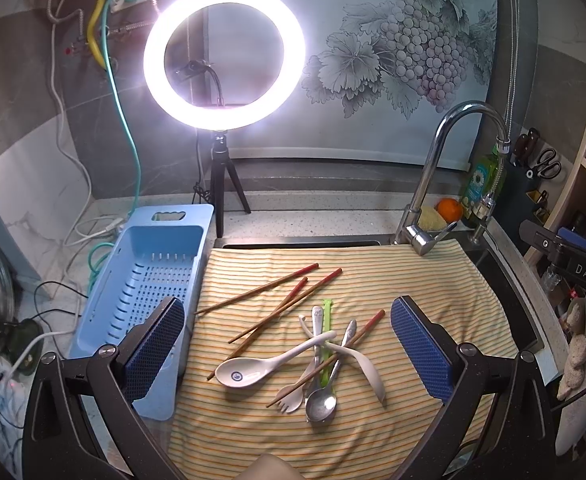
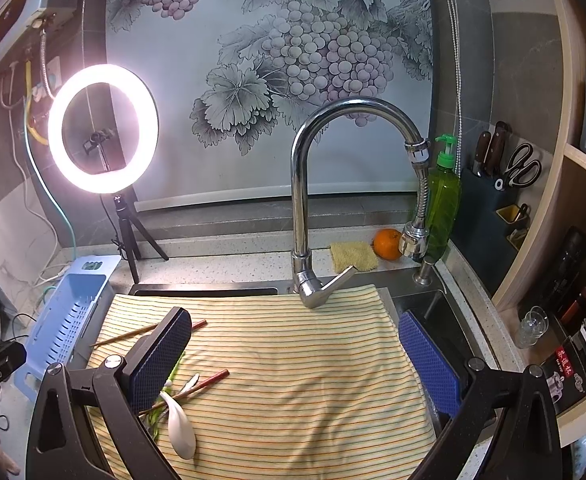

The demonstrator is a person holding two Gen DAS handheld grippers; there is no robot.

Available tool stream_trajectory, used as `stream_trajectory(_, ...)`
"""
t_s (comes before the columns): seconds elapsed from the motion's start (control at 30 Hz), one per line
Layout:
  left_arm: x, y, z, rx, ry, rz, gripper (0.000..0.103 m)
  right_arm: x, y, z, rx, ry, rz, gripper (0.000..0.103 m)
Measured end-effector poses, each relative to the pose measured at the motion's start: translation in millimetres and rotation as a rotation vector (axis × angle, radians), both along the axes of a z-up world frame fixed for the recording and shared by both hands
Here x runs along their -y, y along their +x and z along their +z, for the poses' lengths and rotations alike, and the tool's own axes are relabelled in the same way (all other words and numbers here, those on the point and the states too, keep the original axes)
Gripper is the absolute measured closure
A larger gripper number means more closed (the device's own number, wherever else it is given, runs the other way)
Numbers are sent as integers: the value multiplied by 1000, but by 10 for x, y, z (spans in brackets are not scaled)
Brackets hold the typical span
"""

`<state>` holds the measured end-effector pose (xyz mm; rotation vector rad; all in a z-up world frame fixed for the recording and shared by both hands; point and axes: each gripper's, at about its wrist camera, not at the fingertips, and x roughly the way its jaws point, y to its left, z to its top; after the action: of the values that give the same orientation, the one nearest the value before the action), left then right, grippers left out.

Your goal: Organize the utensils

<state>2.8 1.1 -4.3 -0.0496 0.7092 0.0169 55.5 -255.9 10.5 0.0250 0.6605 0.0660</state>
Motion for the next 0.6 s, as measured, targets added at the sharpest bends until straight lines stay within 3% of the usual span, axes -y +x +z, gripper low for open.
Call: stream_trajectory(0.6, 30, 17, 19, -3, -3, -3, 1, -13, -6, -43, -6, 0, 3, 1)
